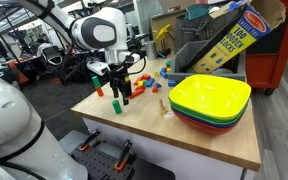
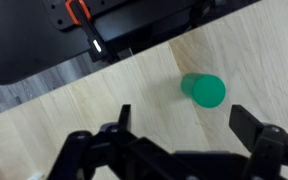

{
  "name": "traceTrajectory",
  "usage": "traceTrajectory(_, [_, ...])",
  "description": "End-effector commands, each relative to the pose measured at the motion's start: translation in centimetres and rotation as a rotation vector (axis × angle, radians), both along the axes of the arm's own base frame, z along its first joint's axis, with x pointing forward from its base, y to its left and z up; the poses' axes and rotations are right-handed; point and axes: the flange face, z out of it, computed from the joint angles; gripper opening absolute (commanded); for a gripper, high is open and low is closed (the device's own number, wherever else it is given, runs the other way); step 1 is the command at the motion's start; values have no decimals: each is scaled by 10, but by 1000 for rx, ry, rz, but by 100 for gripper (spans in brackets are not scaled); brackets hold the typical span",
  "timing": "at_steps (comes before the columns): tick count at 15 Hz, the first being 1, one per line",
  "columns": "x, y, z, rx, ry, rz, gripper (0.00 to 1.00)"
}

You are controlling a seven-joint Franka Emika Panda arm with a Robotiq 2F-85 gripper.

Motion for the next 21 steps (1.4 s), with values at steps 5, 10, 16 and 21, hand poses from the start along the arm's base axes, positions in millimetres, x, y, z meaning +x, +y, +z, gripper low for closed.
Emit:
traceTrajectory(5, [-15, 31, 9, 46, 101, 117, 100])
traceTrajectory(10, [-9, 49, 6, 48, 74, 153, 100])
traceTrajectory(16, [6, 42, -2, 16, -6, 142, 100])
traceTrajectory(21, [8, 30, -20, 2, 3, 121, 100])
